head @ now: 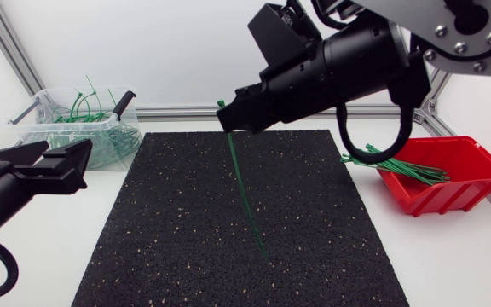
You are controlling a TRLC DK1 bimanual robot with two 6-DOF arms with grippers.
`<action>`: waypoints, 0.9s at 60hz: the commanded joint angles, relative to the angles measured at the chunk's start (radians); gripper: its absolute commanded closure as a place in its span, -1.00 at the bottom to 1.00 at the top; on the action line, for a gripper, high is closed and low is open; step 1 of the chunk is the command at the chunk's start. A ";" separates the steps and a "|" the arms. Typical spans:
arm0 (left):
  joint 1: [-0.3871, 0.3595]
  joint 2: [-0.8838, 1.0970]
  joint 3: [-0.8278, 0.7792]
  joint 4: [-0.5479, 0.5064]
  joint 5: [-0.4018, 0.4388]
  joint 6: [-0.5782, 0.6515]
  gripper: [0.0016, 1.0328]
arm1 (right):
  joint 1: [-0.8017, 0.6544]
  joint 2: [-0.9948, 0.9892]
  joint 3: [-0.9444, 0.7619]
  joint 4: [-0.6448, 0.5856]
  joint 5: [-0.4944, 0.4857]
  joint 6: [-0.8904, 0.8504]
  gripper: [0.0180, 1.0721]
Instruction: Take a green cable tie from the red box, thread the tail through the head to close it, then place it in the transparent bin on the left.
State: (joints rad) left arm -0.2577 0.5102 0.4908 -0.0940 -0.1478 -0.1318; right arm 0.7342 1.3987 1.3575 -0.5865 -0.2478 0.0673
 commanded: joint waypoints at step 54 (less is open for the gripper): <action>-0.525 0.364 0.348 -0.268 -0.300 -0.210 -0.87 | 0.010 0.217 0.256 -0.153 0.051 0.321 0.89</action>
State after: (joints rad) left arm -0.7624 0.8524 0.7971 -0.3473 -0.4435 -0.2966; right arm 0.7448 1.5883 1.5829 -0.7502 -0.1898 0.2935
